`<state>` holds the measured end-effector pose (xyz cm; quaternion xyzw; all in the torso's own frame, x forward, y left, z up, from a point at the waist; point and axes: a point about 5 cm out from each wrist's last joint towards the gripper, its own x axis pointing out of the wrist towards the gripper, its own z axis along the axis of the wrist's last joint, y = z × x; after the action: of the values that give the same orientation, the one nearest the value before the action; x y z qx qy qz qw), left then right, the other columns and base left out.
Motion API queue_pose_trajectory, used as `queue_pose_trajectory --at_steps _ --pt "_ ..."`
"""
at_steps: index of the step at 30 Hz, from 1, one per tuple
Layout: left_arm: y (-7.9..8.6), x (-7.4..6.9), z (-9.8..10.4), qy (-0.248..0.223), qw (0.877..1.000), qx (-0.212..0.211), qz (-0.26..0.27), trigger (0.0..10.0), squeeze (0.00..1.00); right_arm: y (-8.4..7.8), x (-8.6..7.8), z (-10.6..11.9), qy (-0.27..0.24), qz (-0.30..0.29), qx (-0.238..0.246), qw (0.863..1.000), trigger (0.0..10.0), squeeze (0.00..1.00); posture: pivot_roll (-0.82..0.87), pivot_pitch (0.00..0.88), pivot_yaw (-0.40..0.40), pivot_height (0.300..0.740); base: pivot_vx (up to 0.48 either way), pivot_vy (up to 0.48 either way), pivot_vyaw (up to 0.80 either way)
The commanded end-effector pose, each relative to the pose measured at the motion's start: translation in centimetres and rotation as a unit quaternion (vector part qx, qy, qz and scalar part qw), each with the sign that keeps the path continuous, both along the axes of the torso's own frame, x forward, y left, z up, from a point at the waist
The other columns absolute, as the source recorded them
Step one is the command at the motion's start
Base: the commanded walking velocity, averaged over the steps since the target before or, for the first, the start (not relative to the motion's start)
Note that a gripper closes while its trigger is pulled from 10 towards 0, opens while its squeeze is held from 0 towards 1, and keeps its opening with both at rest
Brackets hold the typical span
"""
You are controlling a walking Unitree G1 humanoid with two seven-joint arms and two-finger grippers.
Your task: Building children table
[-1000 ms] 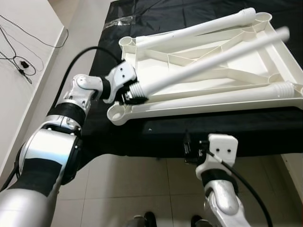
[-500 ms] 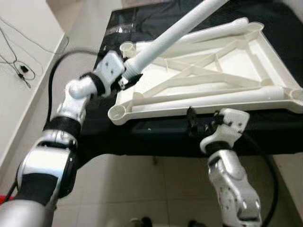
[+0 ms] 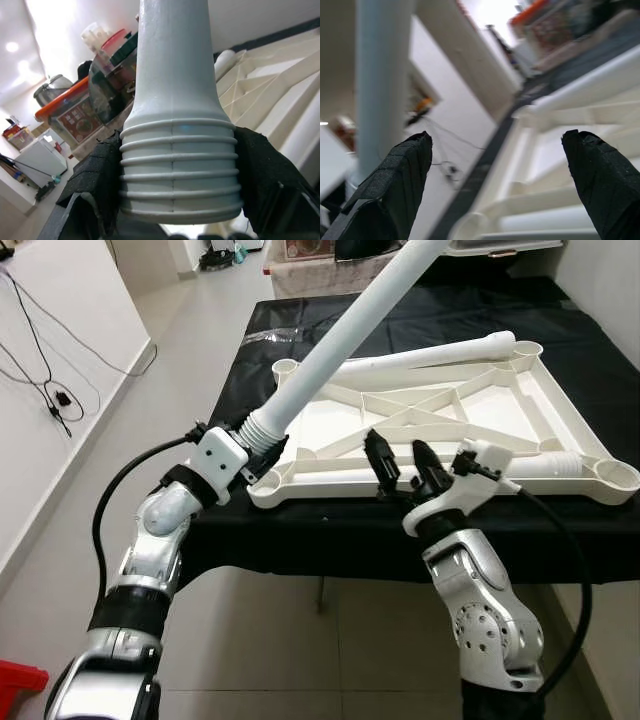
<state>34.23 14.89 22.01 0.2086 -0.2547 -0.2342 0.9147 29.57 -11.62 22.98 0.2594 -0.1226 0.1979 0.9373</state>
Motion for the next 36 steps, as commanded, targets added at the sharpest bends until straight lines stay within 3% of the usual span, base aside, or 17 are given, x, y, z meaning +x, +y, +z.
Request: queue_pose_trajectory --at_steps 1,15,18,19,24,36 --pt "-0.5 -0.6 -0.5 0.005 1.0 -0.01 0.0 10.0 0.0 0.2 0.1 0.6 -0.01 0.032 0.018 0.999 10.0 0.0 0.05 0.107 0.051 0.74 0.0 0.0 0.0" --pt "-1.4 -3.7 -2.6 0.049 0.999 0.004 -0.006 10.0 0.0 -0.2 0.1 1.9 -0.032 0.062 0.03 0.997 10.0 0.0 0.04 0.127 0.046 0.74 0.0 0.0 0.0" --pt "-1.7 -4.3 -3.1 0.059 0.998 0.006 -0.01 10.0 0.0 0.4 -0.2 1.8 -0.029 0.088 0.031 0.995 10.0 0.0 0.04 0.129 0.046 0.74 0.0 0.0 0.0" --pt "-2.1 -5.2 -3.8 0.068 0.997 0.013 -0.02 10.0 0.0 1.2 -0.5 1.6 -0.026 0.11 0.025 0.993 10.0 0.0 0.03 0.129 0.045 0.74 0.0 0.0 0.0" --pt "-2.2 -5.5 -4.0 0.074 0.997 0.014 -0.022 10.0 0.0 1.4 -0.6 1.5 -0.024 0.118 0.022 0.993 10.0 0.0 0.04 0.129 0.044 0.74 0.0 0.0 0.0" --pt "-4.4 -6.9 -4.7 0.085 0.995 0.027 -0.053 10.0 0.0 2.7 -0.8 0.7 -0.011 0.148 0.006 0.989 10.0 0.0 0.04 0.122 0.038 0.74 0.0 0.0 0.0"
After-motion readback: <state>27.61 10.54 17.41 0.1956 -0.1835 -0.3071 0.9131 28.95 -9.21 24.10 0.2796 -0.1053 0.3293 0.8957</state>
